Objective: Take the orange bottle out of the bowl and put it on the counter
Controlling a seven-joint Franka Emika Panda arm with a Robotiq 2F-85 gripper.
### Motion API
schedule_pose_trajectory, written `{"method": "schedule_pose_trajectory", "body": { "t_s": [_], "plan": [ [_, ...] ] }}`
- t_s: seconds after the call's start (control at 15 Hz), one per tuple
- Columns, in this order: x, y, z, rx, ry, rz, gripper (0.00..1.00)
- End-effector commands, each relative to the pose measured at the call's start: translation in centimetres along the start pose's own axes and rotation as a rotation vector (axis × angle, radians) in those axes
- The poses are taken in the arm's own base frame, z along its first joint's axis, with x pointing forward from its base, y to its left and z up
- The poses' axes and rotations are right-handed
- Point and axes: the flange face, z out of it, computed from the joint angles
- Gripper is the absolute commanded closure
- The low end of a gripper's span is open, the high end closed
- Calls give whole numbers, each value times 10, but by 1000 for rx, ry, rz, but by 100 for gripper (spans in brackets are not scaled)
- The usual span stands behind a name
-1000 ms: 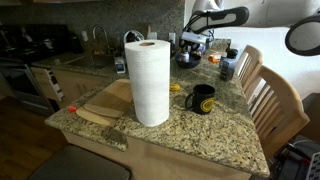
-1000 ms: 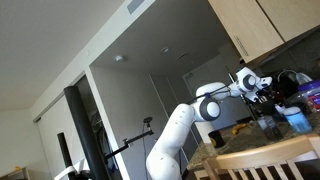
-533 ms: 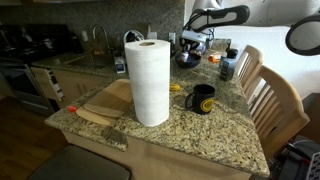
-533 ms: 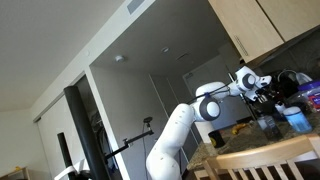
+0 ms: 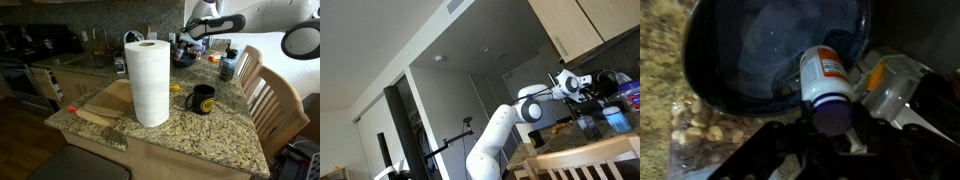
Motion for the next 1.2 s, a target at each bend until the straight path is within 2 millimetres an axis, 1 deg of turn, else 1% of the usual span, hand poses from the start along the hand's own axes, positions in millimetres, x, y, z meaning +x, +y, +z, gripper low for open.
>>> {"method": "schedule_pose_trajectory", "body": {
  "t_s": [0.0,0.07,0.13,0.33,0.47,0.6,0.67,0.73,0.93,1.13],
  "plan": [
    [7,-56,-69,148,117,-83,81],
    [7,-73,-89,202,139,-110,81],
    [6,-92,-114,254,155,-142,81],
    [-1,-145,-195,388,213,-249,81],
    [-15,-178,-248,455,214,-325,81],
    [-23,-195,-283,493,221,-347,81],
    [-22,-200,-302,486,252,-365,81],
    [-22,-205,-314,464,352,-419,81],
    [-14,-205,-340,407,462,-516,81],
    [-5,-200,-354,331,544,-631,81]
  ]
}}
